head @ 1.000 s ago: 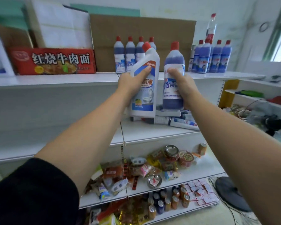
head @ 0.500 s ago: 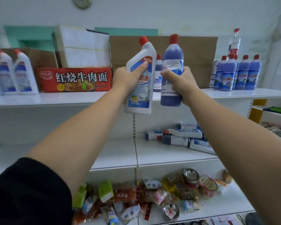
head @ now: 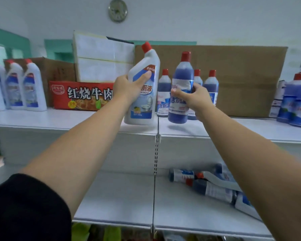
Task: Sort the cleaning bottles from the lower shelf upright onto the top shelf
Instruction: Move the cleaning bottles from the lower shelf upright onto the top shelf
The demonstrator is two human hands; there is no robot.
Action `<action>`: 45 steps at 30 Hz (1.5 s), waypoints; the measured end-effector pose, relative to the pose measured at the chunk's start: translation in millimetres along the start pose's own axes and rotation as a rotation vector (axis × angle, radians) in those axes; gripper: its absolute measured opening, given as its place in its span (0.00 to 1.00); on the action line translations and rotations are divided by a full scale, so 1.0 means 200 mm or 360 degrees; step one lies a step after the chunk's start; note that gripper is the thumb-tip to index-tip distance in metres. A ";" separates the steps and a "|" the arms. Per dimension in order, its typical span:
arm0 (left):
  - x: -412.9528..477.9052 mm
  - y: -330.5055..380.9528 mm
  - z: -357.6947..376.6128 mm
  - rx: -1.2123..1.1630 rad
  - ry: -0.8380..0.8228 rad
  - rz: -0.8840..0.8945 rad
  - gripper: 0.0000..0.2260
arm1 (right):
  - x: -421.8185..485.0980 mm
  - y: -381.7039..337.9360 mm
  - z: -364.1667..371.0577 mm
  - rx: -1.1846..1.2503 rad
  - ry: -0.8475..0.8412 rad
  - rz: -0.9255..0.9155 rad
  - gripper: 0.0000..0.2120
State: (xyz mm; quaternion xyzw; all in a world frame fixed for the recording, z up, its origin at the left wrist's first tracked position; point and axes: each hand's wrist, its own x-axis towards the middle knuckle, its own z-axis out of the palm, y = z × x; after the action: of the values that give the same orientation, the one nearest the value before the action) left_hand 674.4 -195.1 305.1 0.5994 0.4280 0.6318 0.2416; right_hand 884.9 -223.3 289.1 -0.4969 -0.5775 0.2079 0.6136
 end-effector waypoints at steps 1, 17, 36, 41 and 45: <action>0.04 -0.02 0.00 0.0012 0.0008 -0.0007 0.18 | 0.04 0.02 0.02 -0.0024 -0.0012 0.0018 0.20; 0.38 -0.32 0.04 0.0122 -0.0207 -0.0070 0.25 | 0.30 0.15 0.24 -0.0447 -0.0070 0.0092 0.26; 0.42 -0.43 0.04 -0.0067 -0.0308 0.0015 0.17 | 0.28 0.23 0.31 -0.0543 0.0038 0.0083 0.29; 0.41 -0.43 0.04 -0.0133 -0.0318 -0.0003 0.14 | 0.30 0.25 0.33 -0.0573 0.0049 0.0081 0.26; 0.40 -0.44 0.04 -0.0189 -0.0348 -0.0026 0.13 | 0.31 0.26 0.34 -0.0601 0.0025 0.0084 0.26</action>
State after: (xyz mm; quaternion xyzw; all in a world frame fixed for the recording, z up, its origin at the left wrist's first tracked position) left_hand 651.5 -81.7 276.2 0.6460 0.3658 0.5849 0.3269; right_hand 853.7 -125.3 264.7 -0.6199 -0.5881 0.1079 0.5081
